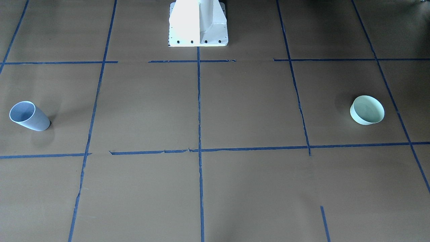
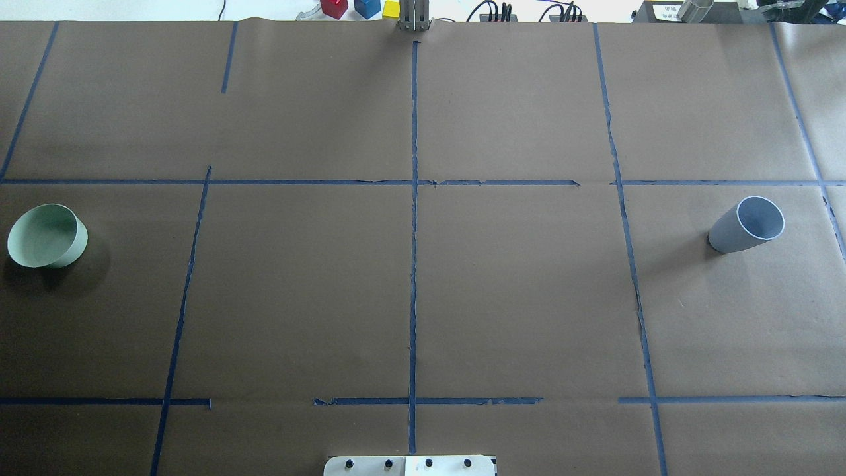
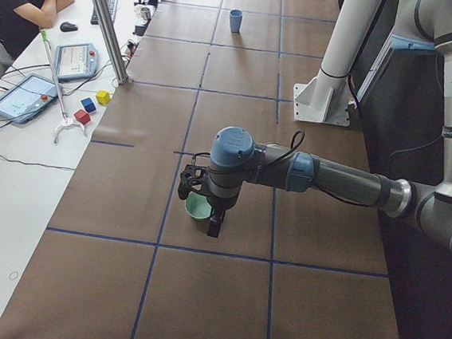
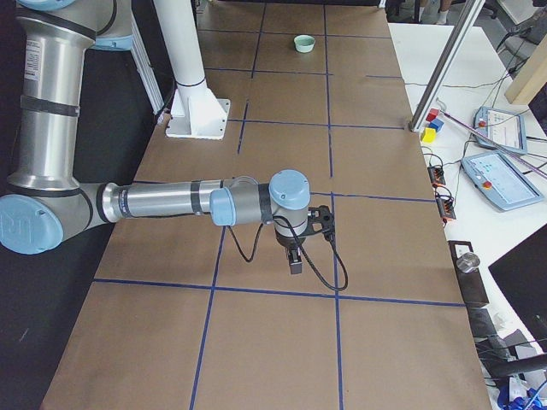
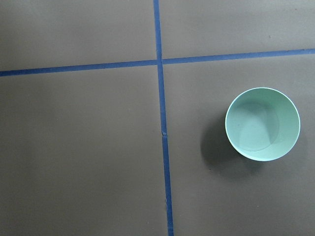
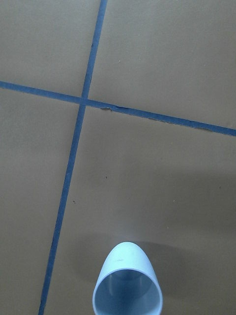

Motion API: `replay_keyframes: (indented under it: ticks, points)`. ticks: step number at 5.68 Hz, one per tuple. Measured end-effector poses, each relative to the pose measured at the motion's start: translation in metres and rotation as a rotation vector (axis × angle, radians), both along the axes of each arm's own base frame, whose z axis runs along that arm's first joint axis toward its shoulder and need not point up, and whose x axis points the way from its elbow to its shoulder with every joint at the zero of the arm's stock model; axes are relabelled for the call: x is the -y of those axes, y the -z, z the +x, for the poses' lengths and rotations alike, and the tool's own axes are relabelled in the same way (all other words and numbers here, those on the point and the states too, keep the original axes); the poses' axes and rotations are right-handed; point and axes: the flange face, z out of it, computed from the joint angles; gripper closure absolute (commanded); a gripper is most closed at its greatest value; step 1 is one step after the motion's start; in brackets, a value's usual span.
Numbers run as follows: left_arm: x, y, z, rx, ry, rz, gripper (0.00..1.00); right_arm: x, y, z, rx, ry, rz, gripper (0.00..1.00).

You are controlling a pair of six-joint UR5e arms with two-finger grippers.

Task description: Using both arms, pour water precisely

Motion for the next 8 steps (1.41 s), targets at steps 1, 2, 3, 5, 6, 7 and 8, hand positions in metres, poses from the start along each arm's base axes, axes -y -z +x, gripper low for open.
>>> replay_keyframes:
  ticks: [1,2,3,5,6,7,8]
  points:
    - [0.001,-0.001,0.002,0.001,-0.004,0.001,0.00,0.000,0.000,-0.002,0.001,0.002,0.000,0.00]
    - [0.001,-0.001,0.004,0.001,-0.010,0.002,0.00,0.000,0.002,-0.003,0.013,0.005,0.001,0.00]
    - [0.001,-0.002,0.006,0.001,-0.013,-0.005,0.00,0.000,0.003,-0.005,0.031,0.008,0.001,0.00]
    - [-0.002,-0.006,0.007,0.000,-0.016,-0.017,0.00,0.000,0.007,-0.008,0.045,0.017,0.007,0.00]
    - [-0.001,-0.010,0.015,0.001,-0.035,-0.025,0.00,0.000,0.009,-0.011,0.047,0.022,0.010,0.00]
    - [0.005,-0.016,0.025,0.000,-0.045,-0.047,0.00,0.000,0.010,-0.014,0.047,0.028,0.011,0.00]
    - [0.012,-0.019,0.036,-0.003,-0.036,-0.073,0.00,0.001,0.010,-0.017,0.044,0.037,0.014,0.00]
